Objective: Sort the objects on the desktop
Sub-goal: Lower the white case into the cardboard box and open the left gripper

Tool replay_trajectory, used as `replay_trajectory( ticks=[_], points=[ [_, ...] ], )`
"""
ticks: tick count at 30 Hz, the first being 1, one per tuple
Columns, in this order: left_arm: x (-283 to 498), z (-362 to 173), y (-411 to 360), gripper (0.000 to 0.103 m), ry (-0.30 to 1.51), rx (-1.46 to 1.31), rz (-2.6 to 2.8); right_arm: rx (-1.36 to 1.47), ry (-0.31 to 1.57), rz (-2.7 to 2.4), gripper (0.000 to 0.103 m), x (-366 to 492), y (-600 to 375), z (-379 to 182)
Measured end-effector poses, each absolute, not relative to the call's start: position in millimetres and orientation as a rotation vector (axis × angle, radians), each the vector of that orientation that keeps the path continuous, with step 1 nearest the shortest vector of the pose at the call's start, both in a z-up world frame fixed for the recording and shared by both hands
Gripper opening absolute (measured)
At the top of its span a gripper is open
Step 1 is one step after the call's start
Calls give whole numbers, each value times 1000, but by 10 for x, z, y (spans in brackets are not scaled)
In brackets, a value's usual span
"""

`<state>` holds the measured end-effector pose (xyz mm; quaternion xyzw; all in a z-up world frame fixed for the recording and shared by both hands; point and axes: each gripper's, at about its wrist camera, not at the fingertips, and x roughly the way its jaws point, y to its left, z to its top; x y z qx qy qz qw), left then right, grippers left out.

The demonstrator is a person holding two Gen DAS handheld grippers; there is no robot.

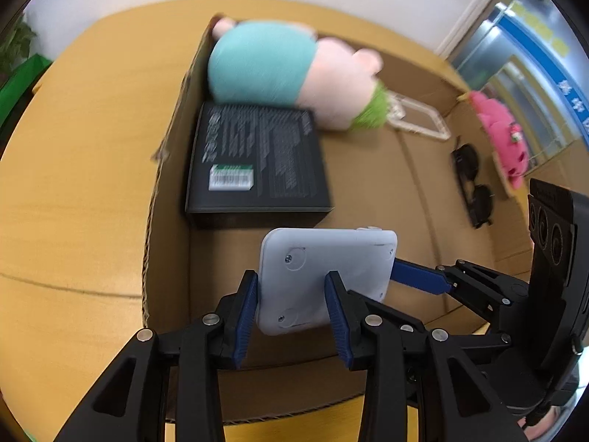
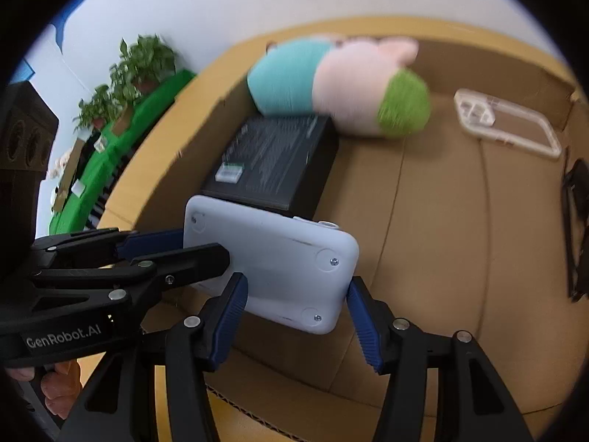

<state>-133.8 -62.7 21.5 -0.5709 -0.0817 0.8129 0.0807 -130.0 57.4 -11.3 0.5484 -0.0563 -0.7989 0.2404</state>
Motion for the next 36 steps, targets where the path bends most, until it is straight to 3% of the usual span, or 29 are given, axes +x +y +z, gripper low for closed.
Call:
replay_trajectory(
  ticks=[10, 12, 13, 15, 20, 26, 30, 32, 36],
  points=[
    [-1301, 238, -550, 39, -186, -1690, 2491, 1517, -170, -2168, 62, -1243, 590, -177],
    [-1226, 359, -537, 46, -184, -1603, 2543, 1447, -154, -2238, 64, -1157, 682, -58],
    [-1185, 419, -535, 55, -188, -1560, 2572, 1394, -139, -2283, 67, -1088, 735, 33],
    [-1056, 556, -507, 65, -186, -1445, 2658, 1260, -93, -2408, 79, -899, 924, 244],
    [-692, 724, -287, 78, -148, -1074, 2846, 928, 11, -2758, 84, -335, 1450, 518],
    [-475, 476, 158, 82, -11, -722, 3035, 824, -60, -2942, 84, -89, 1896, 271],
    [-533, 216, 217, 82, -93, -784, 3034, 868, -54, -2930, 84, -204, 1943, 131],
    [-498, 171, 281, 88, 1, -740, 3083, 838, -51, -2929, 84, -191, 1918, 124],
    [-520, 156, 264, 95, 10, -742, 3090, 802, 13, -2945, 85, -240, 1819, 46]
  ],
)
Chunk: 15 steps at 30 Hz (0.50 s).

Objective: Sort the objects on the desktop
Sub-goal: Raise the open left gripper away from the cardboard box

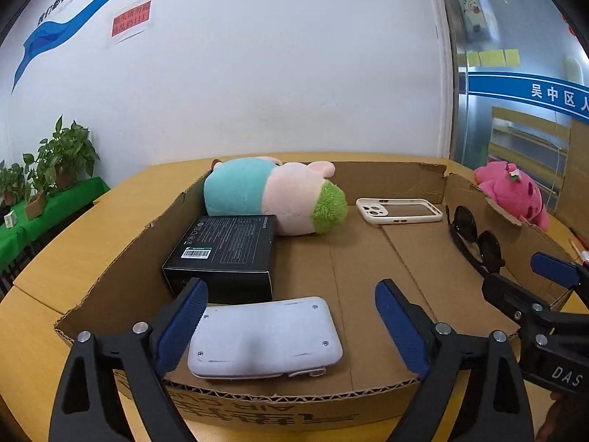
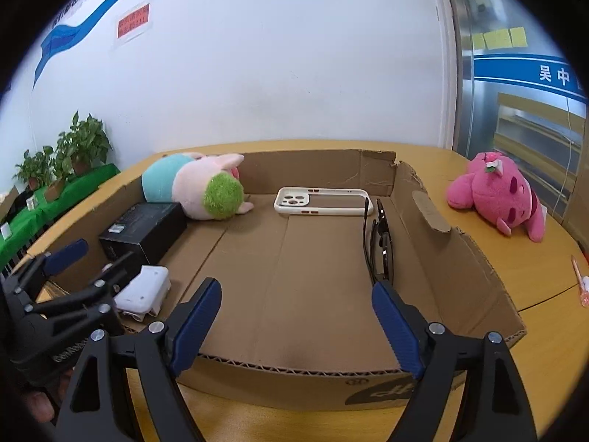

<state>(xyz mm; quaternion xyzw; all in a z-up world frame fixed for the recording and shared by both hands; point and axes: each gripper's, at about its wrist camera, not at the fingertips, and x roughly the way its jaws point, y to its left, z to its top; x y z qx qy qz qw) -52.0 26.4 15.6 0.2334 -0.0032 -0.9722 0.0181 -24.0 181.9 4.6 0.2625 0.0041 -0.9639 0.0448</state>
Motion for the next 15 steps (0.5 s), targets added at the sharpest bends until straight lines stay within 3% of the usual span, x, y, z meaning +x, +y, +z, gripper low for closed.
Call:
replay_trajectory(
  ticks=[15],
  points=[
    [-538, 106, 290, 99, -18, 738, -3018, 720, 14, -2954, 89, -208, 1830, 5]
  ],
)
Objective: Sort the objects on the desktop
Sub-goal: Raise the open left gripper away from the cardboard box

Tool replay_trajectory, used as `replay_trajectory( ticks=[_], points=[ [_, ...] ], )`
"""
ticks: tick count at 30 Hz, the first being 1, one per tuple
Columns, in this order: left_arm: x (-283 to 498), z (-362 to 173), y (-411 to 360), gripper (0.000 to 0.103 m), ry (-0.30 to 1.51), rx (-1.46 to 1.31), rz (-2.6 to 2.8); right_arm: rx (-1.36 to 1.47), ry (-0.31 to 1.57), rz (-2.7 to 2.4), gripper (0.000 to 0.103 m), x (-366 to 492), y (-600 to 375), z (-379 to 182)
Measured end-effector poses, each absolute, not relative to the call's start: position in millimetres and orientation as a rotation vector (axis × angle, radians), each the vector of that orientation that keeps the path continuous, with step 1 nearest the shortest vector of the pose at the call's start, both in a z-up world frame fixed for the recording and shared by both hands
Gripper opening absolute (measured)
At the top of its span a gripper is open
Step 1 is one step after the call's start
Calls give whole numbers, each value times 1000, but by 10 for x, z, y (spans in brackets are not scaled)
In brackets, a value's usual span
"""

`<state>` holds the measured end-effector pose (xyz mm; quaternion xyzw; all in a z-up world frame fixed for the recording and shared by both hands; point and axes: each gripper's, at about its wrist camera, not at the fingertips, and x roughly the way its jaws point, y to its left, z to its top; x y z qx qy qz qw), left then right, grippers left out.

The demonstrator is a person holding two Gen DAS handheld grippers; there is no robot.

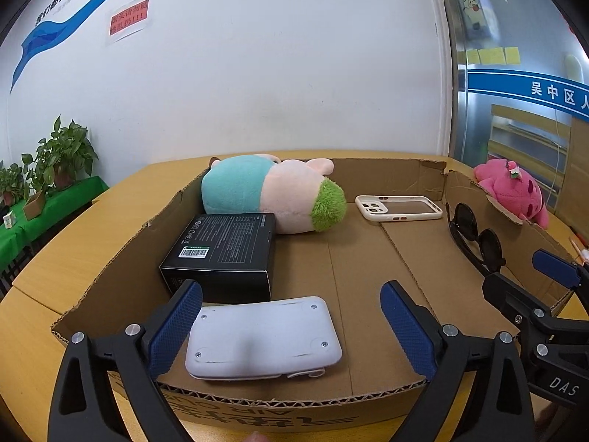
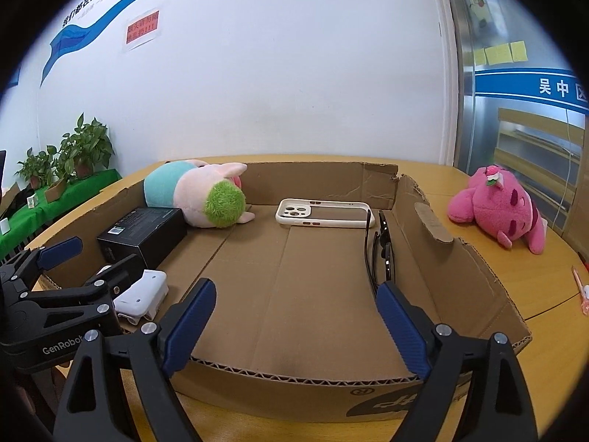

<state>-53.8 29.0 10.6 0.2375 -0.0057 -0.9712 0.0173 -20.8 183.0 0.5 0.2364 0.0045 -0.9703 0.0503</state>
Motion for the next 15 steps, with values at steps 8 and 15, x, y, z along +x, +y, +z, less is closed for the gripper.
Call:
replay_trajectory(
  ticks=[8, 15],
  points=[
    [-543, 99, 295, 99, -17, 739, -3018, 718, 13, -2955, 89, -206, 1836, 7],
    [-545, 98, 297, 99, -16, 740, -3014, 718, 14, -2954, 89, -206, 1834, 8]
  ],
)
